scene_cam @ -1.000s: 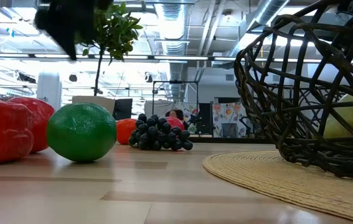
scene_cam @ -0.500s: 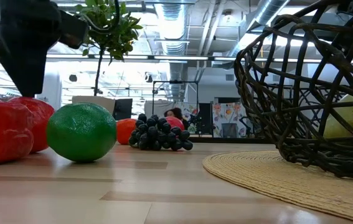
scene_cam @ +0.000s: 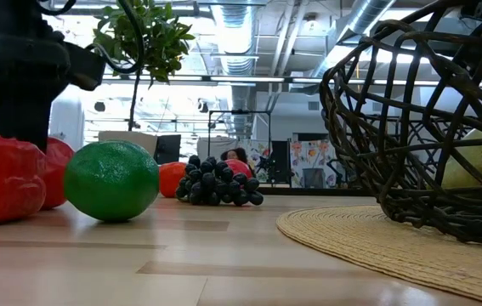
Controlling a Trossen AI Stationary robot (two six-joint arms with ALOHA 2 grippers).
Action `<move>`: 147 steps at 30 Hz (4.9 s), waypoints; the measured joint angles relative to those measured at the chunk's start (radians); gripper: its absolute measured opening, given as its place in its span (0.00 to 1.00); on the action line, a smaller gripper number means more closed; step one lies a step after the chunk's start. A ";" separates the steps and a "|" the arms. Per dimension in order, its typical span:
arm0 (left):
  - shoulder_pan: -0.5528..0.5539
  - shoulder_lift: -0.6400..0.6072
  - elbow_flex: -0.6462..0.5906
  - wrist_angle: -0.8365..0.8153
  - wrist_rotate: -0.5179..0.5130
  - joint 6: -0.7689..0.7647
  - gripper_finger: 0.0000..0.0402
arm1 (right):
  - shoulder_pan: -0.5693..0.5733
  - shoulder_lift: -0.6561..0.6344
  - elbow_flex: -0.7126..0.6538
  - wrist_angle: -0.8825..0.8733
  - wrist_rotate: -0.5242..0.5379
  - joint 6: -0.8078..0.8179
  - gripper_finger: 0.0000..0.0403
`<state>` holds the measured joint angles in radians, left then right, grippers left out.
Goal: Build produce basket
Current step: Put the bottom red apple into the black wire basket
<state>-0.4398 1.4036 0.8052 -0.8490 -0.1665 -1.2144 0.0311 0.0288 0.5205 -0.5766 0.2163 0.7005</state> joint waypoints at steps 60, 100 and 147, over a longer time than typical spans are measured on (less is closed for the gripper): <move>0.145 -0.321 0.154 1.484 0.148 0.651 0.76 | 0.000 0.000 0.000 -0.057 0.073 -0.002 0.83; 0.145 0.137 1.082 0.773 -0.051 1.645 0.76 | 0.000 0.000 0.000 -0.056 0.153 0.005 0.83; 0.152 0.201 1.126 0.898 0.489 1.296 0.76 | 0.000 0.000 0.000 -0.060 0.153 -0.002 0.83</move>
<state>-0.2878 1.6051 1.9312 0.0494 0.3227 0.0818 0.0311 0.0290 0.5205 -0.6371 0.3691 0.6983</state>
